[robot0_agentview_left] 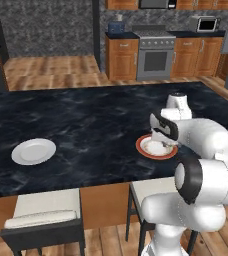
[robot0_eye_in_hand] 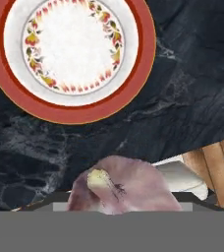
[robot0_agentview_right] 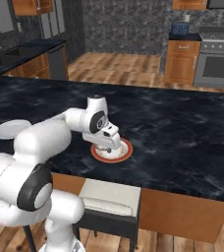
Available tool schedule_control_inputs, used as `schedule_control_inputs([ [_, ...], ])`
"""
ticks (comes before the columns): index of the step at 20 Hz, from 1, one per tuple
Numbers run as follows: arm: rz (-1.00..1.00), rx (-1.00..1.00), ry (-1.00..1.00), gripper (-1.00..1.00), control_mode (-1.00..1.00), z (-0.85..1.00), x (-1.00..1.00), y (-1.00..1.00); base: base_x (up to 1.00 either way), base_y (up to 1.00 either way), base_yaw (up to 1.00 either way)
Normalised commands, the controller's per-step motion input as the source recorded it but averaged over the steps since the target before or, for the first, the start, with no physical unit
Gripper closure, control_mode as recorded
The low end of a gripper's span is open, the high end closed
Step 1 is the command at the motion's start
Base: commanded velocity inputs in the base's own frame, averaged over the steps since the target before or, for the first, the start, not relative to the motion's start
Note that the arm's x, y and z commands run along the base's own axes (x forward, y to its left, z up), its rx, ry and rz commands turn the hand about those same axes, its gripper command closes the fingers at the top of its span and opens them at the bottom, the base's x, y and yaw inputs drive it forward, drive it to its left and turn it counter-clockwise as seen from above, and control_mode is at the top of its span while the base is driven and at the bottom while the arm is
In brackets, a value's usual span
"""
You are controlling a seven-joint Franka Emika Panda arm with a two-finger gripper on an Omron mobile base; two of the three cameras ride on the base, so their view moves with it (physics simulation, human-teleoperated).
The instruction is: Transport the chicken drumstick and garlic to the fridge. Place the chicken drumstick on the rack containing meat and place the garlic on the rack containing the vegetable, ensuring meats and vegetables are on different racks.
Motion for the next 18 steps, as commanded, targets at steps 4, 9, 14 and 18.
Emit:
schedule_control_inputs([
  [4,0.12,0.00,-0.02,1.00,-1.00,0.86,-1.00,0.53,0.00,0.00,0.00],
  [9,0.12,0.00,-0.18,1.00,-1.00,0.90,-1.00,0.53,0.00,0.00,0.00],
  [14,0.07,0.00,-0.37,1.00,-1.00,0.96,-1.00,0.03,0.00,0.00,0.00],
  [18,0.02,0.05,-0.32,1.00,-1.00,0.91,-1.00,0.00,0.00,0.00,0.00],
])
